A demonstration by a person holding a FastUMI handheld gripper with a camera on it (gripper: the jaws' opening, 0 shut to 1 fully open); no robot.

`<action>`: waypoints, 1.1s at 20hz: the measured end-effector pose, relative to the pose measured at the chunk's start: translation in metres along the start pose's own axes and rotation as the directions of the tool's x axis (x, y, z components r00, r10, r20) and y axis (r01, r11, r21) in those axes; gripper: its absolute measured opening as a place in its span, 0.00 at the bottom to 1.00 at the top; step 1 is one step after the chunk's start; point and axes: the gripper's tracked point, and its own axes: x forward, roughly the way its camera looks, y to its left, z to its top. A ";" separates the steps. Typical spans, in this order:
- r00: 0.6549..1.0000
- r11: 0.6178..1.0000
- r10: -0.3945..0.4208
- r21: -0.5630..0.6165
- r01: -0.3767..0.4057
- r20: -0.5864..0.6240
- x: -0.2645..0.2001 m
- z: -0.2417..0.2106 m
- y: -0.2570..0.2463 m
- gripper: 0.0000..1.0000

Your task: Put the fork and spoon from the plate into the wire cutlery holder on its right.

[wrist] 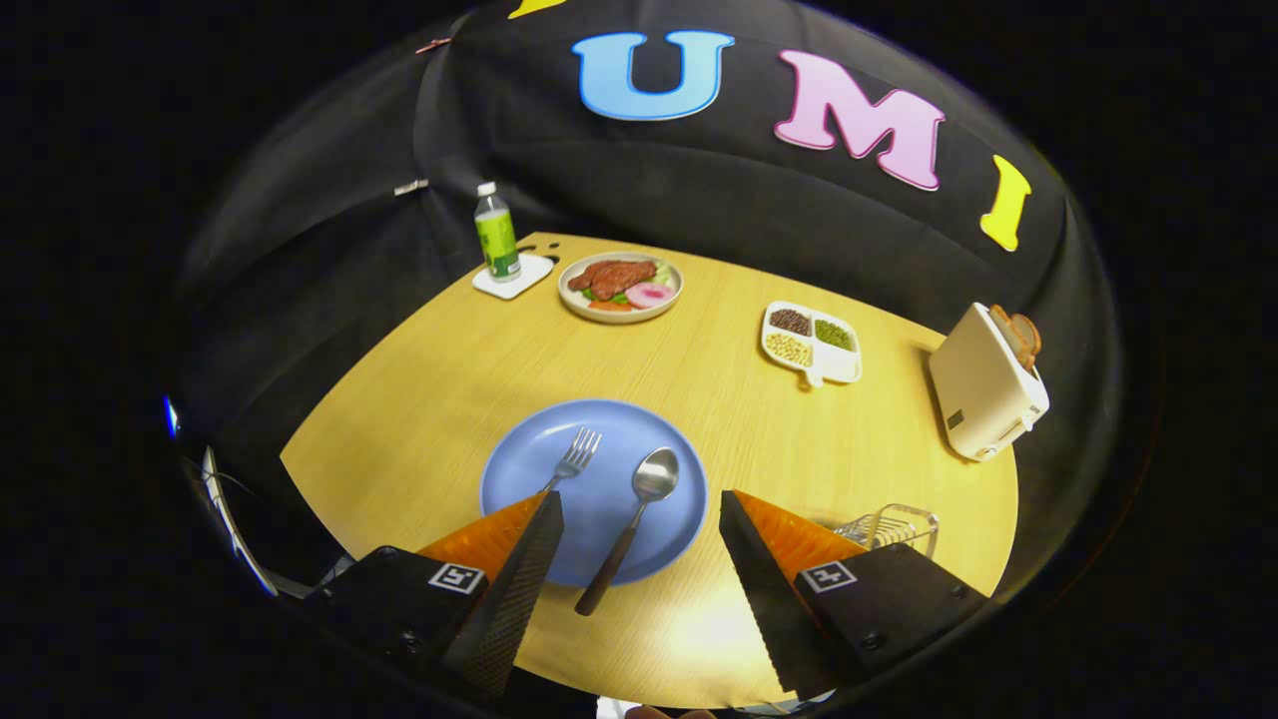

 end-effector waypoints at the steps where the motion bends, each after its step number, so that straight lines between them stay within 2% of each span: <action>1: 0.999 1.000 0.007 -0.002 -0.007 -0.042 0.011 -0.013 0.005 0.98; 5: 0.987 1.000 0.004 -0.019 -0.007 -0.158 0.042 -0.044 0.006 0.97; 9: 0.968 1.000 0.014 0.003 -0.013 -0.251 0.063 -0.067 0.008 0.89; 11: 0.958 1.000 0.014 0.008 -0.012 -0.285 0.071 -0.072 0.008 0.80; 14: 0.943 0.999 0.016 0.035 -0.005 -0.332 0.079 -0.079 0.008 0.50; 19: 0.929 0.999 0.019 0.051 0.000 -0.370 0.086 -0.082 0.005 0.38; 20: 0.924 0.998 0.022 0.057 -0.001 -0.382 0.083 -0.081 0.002 0.30; 21: 0.922 0.998 0.025 0.069 0.002 -0.387 0.083 -0.080 -0.001 0.28; 22: 0.915 0.995 0.047 0.095 -0.009 -0.401 0.082 -0.081 -0.001 0.21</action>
